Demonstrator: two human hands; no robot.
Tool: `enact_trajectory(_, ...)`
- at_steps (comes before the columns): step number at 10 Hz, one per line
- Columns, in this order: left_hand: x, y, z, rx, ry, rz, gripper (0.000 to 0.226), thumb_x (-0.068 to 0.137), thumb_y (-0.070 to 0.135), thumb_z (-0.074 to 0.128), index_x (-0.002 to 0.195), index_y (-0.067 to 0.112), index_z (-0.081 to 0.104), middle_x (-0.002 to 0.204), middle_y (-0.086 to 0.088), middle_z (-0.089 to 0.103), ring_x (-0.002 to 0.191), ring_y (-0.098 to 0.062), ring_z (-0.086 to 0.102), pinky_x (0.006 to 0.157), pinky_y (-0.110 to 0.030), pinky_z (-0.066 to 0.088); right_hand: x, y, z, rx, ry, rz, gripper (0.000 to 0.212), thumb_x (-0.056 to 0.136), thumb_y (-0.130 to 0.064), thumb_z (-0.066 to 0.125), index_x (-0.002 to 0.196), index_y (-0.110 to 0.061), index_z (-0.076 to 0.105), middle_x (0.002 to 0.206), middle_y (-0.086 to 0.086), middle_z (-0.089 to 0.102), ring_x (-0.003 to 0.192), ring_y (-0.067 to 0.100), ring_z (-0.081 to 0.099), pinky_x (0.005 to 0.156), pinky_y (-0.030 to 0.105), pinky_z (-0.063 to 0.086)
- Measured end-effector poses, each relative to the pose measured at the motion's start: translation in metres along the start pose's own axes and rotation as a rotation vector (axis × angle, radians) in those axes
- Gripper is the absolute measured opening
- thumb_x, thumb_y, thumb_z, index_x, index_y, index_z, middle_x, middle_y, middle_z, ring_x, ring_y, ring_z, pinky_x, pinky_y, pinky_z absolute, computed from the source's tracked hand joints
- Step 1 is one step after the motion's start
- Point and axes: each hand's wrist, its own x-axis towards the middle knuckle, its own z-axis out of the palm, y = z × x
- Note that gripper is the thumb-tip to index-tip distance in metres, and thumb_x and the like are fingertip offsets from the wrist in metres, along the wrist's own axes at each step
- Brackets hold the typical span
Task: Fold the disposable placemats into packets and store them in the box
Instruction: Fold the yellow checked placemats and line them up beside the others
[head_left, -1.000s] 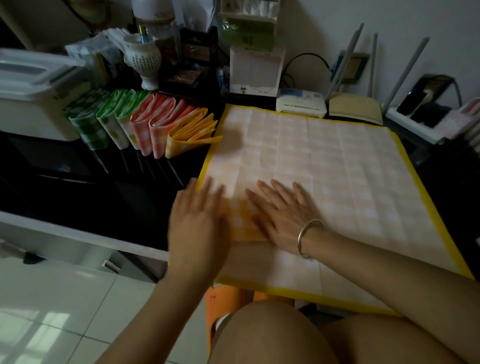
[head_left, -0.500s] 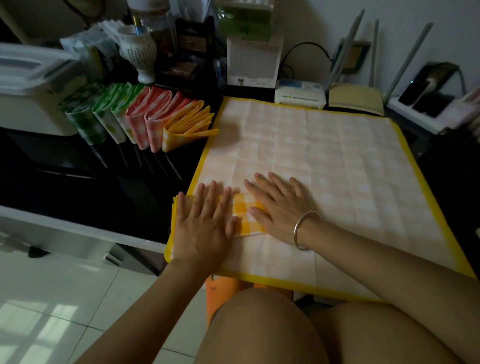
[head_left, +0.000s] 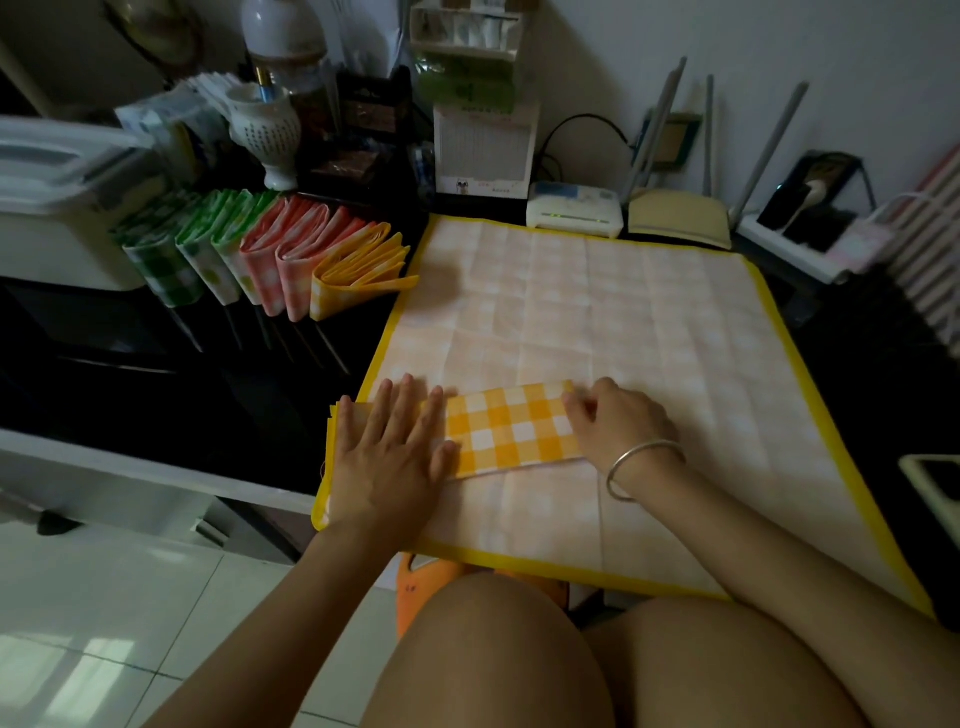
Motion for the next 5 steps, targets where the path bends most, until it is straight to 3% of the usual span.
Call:
enact_trajectory(1,0.000,-0.001,0.001,-0.026,0.009,0.007,0.064,0.098,0.055,0.012,0.155,0.027,0.017,0.160,-0.009,0.021,0.149,-0.030,0.015,0.115,-0.057,0.003,0.001,0.002,0.003,0.068,-0.036,-0.050,0.045,0.100,-0.046,0.034,0.106,-0.010,0.062,0.112,0.016,0.065,0.105,0.036,0.058,0.080,0.036,0.043)
enact_trajectory(2,0.000,-0.002,0.001,-0.079,0.008,0.033,0.059,0.099,0.056,0.013,0.154,0.033,0.017,0.162,-0.010,0.015,0.149,-0.033,0.009,0.117,-0.058,0.000,0.001,0.002,0.009,0.068,-0.036,-0.041,0.045,0.100,-0.045,0.034,0.104,-0.009,0.062,0.113,0.015,0.065,0.106,0.035,0.057,0.081,0.035,0.043)
enact_trajectory(3,-0.001,-0.005,0.000,-0.095,-0.016,0.064,0.062,0.096,0.064,0.002,0.148,0.038,0.026,0.163,-0.008,0.014,0.150,-0.033,0.000,0.116,-0.061,-0.005,0.002,0.002,0.014,0.043,-0.017,-0.023,0.045,0.100,-0.045,0.034,0.106,-0.010,0.062,0.115,0.014,0.065,0.108,0.035,0.058,0.082,0.036,0.044)
enact_trajectory(4,-0.003,-0.007,-0.002,-0.069,-0.045,0.084,0.070,0.089,0.072,-0.007,0.153,0.045,0.005,0.164,-0.005,0.001,0.149,-0.033,-0.010,0.115,-0.059,-0.015,0.002,0.001,0.012,0.061,-0.011,-0.029,0.044,0.100,-0.044,0.035,0.104,-0.010,0.062,0.113,0.015,0.065,0.107,0.035,0.058,0.081,0.036,0.043)
enact_trajectory(5,0.000,-0.006,-0.004,-0.067,-0.049,0.075,0.073,0.086,0.073,0.002,0.153,0.045,0.011,0.164,-0.005,0.003,0.150,-0.033,-0.009,0.114,-0.058,-0.017,0.001,0.000,-0.001,0.160,0.018,-0.078,0.035,0.099,-0.040,0.042,0.086,-0.014,0.062,0.102,0.016,0.067,0.100,0.036,0.059,0.073,0.034,0.039)
